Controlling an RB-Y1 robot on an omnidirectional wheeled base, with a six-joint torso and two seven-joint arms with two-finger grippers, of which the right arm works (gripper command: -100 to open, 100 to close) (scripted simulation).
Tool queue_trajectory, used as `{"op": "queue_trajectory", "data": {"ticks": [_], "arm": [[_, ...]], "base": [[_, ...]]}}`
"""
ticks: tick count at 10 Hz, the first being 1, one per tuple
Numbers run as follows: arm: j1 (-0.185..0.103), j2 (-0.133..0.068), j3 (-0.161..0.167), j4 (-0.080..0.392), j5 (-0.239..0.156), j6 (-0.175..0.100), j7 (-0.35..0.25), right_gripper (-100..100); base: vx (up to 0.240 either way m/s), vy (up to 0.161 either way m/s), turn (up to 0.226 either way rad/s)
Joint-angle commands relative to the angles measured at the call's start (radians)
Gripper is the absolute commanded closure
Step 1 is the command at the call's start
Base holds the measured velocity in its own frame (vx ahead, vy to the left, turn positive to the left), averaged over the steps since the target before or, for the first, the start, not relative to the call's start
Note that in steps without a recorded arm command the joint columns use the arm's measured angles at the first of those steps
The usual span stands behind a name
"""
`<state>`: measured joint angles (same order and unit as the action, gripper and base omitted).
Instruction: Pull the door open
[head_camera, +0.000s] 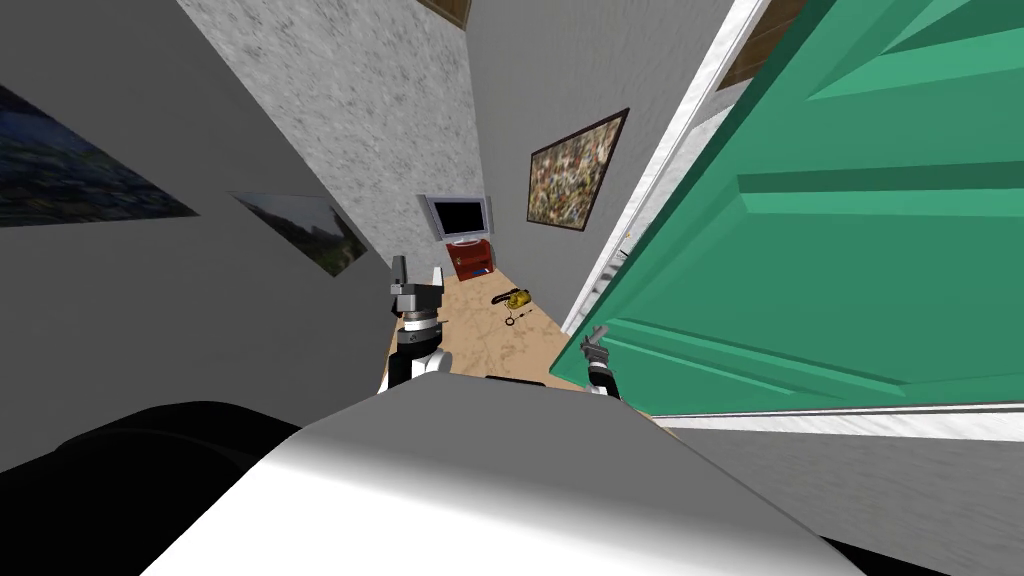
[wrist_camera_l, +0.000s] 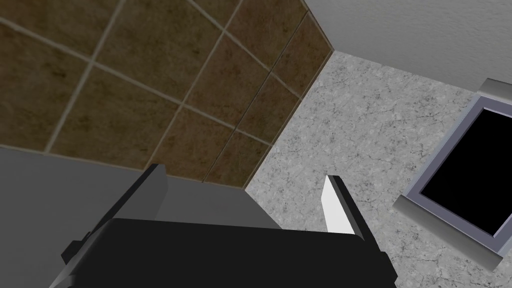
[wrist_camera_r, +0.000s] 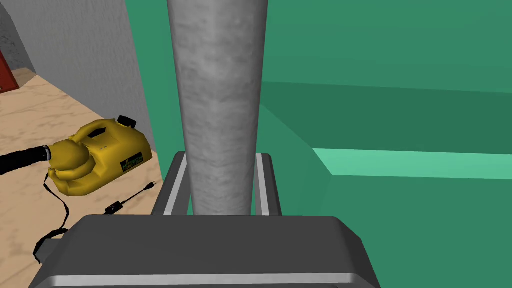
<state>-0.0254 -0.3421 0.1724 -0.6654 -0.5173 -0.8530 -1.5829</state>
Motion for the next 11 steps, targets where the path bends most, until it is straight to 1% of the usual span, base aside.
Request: {"op": "queue_trajectory", "data": {"ticks": [1, 8, 9, 10, 11], "arm": [[0.009, -0.011, 0.018, -0.013, 0.009, -0.007, -0.018, 100], [0.042, -0.064, 0.101, -0.045, 0.052, -0.042, -0.097, 100], [0.045, -0.069, 0.108, -0.048, 0.056, -0.046, -0.103, 100], [0.045, -0.066, 0.104, -0.045, 0.054, -0.040, -0.098, 100], [0.059, -0.082, 0.126, -0.047, 0.067, -0.058, -0.122, 100]], "base": [[-0.200, -0.033, 0.090], [-0.207, -0.033, 0.064], [-0.184, -0.044, 0.050], [-0.074, -0.014, 0.019], [-0.147, -0.025, 0.092]]}}
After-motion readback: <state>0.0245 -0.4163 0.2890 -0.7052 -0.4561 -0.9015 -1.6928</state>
